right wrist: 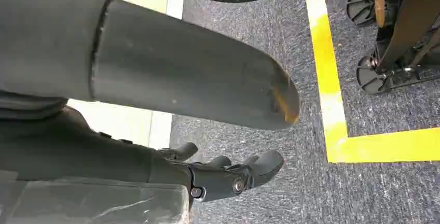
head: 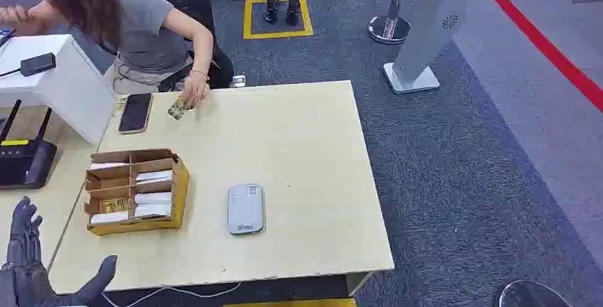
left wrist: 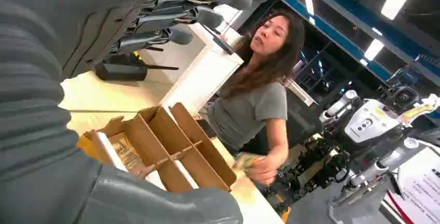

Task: Pass the card to the sensor for recognition and then transmit it.

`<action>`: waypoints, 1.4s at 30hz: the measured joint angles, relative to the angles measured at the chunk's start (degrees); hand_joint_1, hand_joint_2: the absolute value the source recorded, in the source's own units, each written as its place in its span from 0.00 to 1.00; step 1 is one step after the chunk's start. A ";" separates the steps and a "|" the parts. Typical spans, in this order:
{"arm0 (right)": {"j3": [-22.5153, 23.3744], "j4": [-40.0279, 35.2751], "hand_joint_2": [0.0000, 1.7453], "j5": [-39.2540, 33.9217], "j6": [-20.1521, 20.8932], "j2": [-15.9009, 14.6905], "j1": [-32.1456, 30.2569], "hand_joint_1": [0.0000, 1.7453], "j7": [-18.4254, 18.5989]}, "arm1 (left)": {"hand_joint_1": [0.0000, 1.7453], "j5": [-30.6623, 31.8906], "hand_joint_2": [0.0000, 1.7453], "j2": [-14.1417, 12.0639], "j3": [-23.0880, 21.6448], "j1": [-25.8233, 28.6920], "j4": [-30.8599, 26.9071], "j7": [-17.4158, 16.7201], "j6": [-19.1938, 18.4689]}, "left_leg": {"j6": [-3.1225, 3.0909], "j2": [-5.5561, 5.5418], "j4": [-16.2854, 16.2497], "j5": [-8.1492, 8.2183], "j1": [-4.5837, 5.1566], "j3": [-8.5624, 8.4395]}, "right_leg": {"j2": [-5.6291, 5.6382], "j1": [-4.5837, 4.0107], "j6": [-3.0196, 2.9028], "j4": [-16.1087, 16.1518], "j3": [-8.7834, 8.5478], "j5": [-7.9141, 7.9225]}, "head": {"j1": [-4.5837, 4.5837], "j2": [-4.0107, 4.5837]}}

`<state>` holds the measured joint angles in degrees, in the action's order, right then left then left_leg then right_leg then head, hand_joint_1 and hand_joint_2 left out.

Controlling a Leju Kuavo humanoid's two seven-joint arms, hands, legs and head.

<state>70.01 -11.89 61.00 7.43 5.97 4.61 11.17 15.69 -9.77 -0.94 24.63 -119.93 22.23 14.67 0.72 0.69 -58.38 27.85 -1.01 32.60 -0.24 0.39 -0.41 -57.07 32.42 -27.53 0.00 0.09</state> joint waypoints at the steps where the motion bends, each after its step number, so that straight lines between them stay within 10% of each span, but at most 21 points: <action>1: 0.00 0.00 0.00 0.00 0.00 0.00 0.00 0.00 0.00 | 0.00 0.00 1.00 0.00 0.00 0.00 0.00 0.00 0.00 | 0.00 0.00 0.00 0.00 0.00 0.00 | 0.00 0.00 0.00 0.00 0.00 0.00 | 0.00 0.00; 13: 0.00 0.00 0.00 0.04 -0.07 0.00 0.00 0.00 0.00 | 0.00 -1.51 1.00 0.07 0.00 0.14 0.00 0.00 -0.02 | 0.00 0.00 0.00 0.00 0.00 0.00 | 0.00 0.00 0.00 0.00 0.00 0.00 | -0.02 0.00; 26: -0.20 0.00 0.00 2.12 0.31 0.00 0.13 0.00 0.09 | 0.00 -15.93 1.00 1.55 7.80 -4.34 7.69 -4.61 -11.03 | 0.00 0.00 0.00 -0.01 -0.01 -0.01 | 0.00 -0.01 0.00 0.00 -0.01 0.00 | 0.00 0.00; 42: -0.83 0.00 0.00 2.54 0.48 0.00 0.30 0.00 0.11 | 0.00 -12.50 1.00 3.93 13.68 -9.24 15.30 -4.85 -12.15 | 0.00 -0.05 0.00 0.00 0.01 0.00 | -0.02 0.00 0.00 0.02 0.00 0.00 | -0.02 0.00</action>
<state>69.18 -11.89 63.54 7.91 5.97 4.91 11.28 3.19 -5.84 12.74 15.39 -104.63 17.38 2.51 0.71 0.65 -58.38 27.85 -1.00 32.59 -0.26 0.39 -0.41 -57.06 32.42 -27.53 -0.02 0.09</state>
